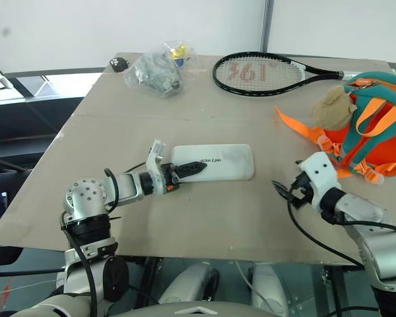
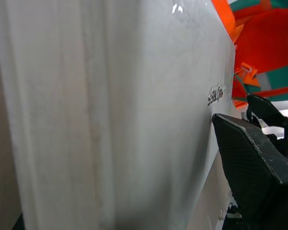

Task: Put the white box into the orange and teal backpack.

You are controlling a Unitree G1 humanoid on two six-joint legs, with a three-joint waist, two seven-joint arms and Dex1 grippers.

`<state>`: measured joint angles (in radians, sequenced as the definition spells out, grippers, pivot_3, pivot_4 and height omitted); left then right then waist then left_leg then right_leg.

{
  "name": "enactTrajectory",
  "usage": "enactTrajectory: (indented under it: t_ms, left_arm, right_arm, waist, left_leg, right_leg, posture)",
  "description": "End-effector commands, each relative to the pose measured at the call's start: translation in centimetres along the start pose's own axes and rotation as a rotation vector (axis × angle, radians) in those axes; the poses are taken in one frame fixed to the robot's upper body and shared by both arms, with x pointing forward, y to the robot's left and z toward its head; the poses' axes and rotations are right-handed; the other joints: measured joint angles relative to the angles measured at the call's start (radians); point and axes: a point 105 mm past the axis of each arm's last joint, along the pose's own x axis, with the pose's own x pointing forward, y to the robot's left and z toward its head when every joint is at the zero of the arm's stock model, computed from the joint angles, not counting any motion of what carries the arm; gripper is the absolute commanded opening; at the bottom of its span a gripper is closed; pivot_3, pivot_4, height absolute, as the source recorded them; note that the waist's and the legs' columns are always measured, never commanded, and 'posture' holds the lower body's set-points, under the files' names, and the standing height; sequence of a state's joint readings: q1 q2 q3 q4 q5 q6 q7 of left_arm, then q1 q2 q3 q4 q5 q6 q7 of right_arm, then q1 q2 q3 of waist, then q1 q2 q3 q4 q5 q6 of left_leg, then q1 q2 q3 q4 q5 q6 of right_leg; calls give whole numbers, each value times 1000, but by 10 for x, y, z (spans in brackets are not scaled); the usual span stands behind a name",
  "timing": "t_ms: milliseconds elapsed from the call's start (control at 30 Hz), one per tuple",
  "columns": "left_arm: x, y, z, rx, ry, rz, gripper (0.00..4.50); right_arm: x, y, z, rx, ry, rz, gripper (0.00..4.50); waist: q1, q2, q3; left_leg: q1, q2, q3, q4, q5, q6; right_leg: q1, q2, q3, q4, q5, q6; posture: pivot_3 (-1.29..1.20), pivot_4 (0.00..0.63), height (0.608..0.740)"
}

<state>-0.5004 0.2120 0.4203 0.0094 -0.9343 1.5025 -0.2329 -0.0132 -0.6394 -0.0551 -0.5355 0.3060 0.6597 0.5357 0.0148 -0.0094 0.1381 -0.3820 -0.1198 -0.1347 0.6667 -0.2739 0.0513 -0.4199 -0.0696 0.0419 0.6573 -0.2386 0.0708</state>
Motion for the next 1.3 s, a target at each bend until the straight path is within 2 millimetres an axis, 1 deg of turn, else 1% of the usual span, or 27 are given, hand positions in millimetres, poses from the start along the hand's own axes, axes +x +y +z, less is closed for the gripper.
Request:
enactTrajectory:
  t_ms: [33,67,167,267,367,433,533,667,700,767,867,933,967,1167,1233,1300]
  left_arm:
    - [0,-9,-7,1,55,-40,4289]
    - [-1,-8,-7,-5,51,-33,4410]
    - [-9,-2,-5,-12,31,-11,4410]
    - [-18,8,-7,-12,23,37,4410]
    - [-29,13,-6,-6,0,37,4410]
    - [-35,10,0,-13,-35,-9,4410]
    - [-48,-3,12,-12,-104,-125,4410]
    - [-56,-10,15,-18,-124,-196,4410]
    - [-56,-10,15,-19,-127,-204,4180]
    - [-55,-12,15,-25,-126,-223,3569]
    - [-50,-15,11,-31,-108,-245,2102]
    - [-45,-16,10,-35,-100,-253,1368]
    - [-41,-16,10,-37,-96,-253,1191]
    - [-32,-17,12,-38,-84,-264,1190]
    - [-32,-16,14,-40,-86,-266,1190]
    - [-33,-15,15,-37,-85,-267,1190]
  right_arm:
    - [11,2,8,-64,-15,8,4323]
    - [14,4,9,-78,-13,17,4323]
    - [18,5,13,-84,-20,23,4323]
    - [20,5,14,-92,-15,26,4323]
    - [22,3,15,-95,-12,17,4323]
    - [25,1,16,-103,-10,13,4323]
    - [31,-3,17,-126,-1,1,4323]
    - [35,-6,16,-153,16,5,4323]
    - [34,-7,17,-147,12,-1,4323]
    - [33,-10,19,-132,3,-10,4323]
    - [30,-12,18,-121,2,-14,4323]
    - [27,-13,16,-119,9,-20,4323]
    - [25,-15,16,-115,11,-25,4323]
    - [11,-20,14,-90,11,-59,4323]
    - [0,-25,13,-57,0,-83,4323]
    - [-6,-27,14,-40,-7,-92,4323]
  waist:
    - [0,0,0]
    - [0,0,0]
    - [-1,0,0]
    - [-3,0,0]
    - [-8,1,0]
    - [-9,1,0]
    - [-10,0,0]
    - [-6,0,0]
    - [-3,0,0]
    - [0,0,0]
    - [-1,0,0]
    - [0,0,0]
    - [0,0,0]
    - [-1,0,0]
    - [-1,0,0]
    - [-1,0,0]
  left_leg:
    - [0,0,0,0,0,0]
    - [0,0,0,0,0,0]
    - [0,0,0,0,0,0]
    - [0,0,0,0,0,0]
    - [1,0,0,-1,0,0]
    - [2,1,0,-1,0,0]
    - [2,1,0,-1,0,-1]
    - [1,1,0,-1,0,-1]
    - [1,1,0,-1,0,-1]
    - [0,0,0,-1,0,0]
    - [0,0,0,-1,0,0]
    - [0,0,0,-1,0,0]
    - [0,0,-1,-1,0,0]
    - [0,0,-1,-1,0,0]
    - [0,0,-1,-1,0,0]
    - [0,0,-1,-1,0,-1]
  right_leg:
    - [0,0,0,0,0,0]
    - [0,0,0,0,0,0]
    - [0,0,0,0,0,0]
    - [0,0,0,0,0,0]
    - [0,1,0,0,0,0]
    - [0,1,0,1,0,0]
    - [0,1,0,1,0,0]
    - [0,1,0,0,0,0]
    - [0,1,0,0,0,0]
    - [0,1,0,-1,0,0]
    - [0,0,0,-1,0,0]
    - [0,0,0,-1,0,0]
    - [0,0,0,-1,0,0]
    - [0,0,0,-1,0,0]
    - [0,0,0,-1,0,0]
    - [0,0,0,-1,0,0]
  posture:
    - [0,150,739]
    - [0,150,739]
    - [0,150,739]
    - [0,150,739]
    - [0,150,739]
    - [0,150,739]
    - [0,150,739]
    - [0,150,739]
    - [0,150,739]
    - [0,150,739]
    - [0,150,739]
    - [0,150,739]
    - [0,150,739]
    - [0,150,739]
    - [0,150,739]
    - [0,150,739]
